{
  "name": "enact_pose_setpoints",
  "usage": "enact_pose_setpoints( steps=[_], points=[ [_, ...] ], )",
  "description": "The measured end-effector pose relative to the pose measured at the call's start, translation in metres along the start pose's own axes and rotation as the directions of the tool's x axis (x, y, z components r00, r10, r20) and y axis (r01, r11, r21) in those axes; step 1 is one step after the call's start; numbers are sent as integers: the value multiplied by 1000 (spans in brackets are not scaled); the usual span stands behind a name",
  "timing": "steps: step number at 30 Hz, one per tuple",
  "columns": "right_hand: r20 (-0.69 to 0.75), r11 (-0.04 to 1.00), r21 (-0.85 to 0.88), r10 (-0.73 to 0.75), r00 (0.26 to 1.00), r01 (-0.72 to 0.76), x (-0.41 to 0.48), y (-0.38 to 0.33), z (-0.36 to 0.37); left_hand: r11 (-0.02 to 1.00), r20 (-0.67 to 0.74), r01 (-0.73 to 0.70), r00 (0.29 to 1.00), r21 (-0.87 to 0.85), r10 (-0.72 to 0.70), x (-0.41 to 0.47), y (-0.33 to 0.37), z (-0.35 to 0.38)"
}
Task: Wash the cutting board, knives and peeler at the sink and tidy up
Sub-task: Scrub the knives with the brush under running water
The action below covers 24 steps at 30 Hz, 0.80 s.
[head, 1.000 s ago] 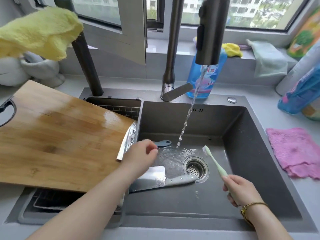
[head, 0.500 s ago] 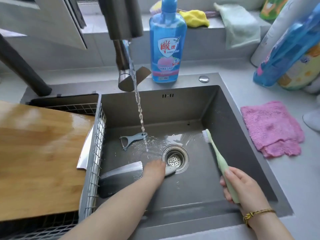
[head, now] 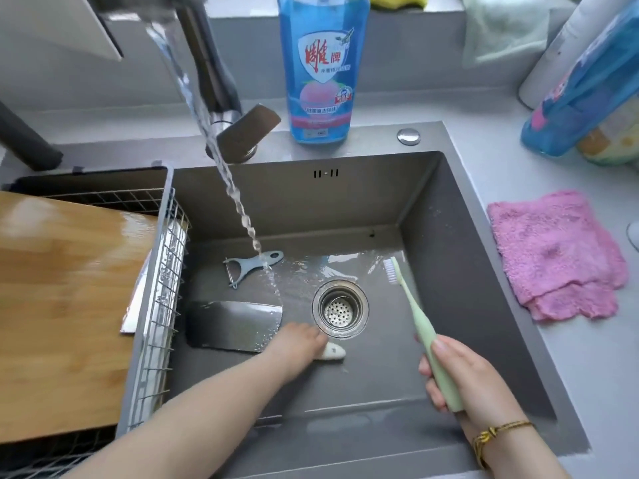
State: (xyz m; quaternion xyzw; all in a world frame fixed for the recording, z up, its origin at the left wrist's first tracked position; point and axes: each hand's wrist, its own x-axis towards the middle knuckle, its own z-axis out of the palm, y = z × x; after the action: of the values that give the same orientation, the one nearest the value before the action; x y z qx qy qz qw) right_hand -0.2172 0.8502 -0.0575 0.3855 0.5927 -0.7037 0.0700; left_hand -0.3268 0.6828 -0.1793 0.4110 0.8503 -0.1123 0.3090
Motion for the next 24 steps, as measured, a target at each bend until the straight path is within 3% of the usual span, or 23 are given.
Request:
enact_pose_setpoints(
  steps=[4,6,7,9,11,13,15,17,20,24],
  points=[
    [9,999,-38,-6,1000,7,0,2,1,998,16,-54,998,45,54,-6,-5,5],
    [13,999,-47,-22,1000,23,-1,1,1,998,-4,15,1000,-65,-15,-11,-7,5],
    [12,998,-51,-24,1000,24,-1,1,1,976,-24,107,993,-191,-114,-13,-9,5],
    [13,998,-63,-28,1000,29,-1,1,1,790,21,374,909,-486,-417,-16,-18,2],
    [10,997,-73,-26,1000,27,-1,1,1,514,229,567,784,-643,-577,-16,-34,1],
    [12,996,-86,-23,1000,24,0,1,2,350,435,660,723,-665,-537,-20,-45,2],
    [19,995,-98,-15,1000,17,0,1,2,307,560,713,691,-630,-457,-27,-48,4],
    [19,994,-105,-9,1000,11,1,1,1,216,622,732,669,-646,-406,-28,-43,9],
    [16,992,-123,-2,1000,4,3,2,1,-99,678,689,660,-718,-325,-22,-29,16],
    [4,992,-123,3,1000,-2,4,2,2,-220,657,628,647,-747,-386,-6,-20,21]
  ],
)
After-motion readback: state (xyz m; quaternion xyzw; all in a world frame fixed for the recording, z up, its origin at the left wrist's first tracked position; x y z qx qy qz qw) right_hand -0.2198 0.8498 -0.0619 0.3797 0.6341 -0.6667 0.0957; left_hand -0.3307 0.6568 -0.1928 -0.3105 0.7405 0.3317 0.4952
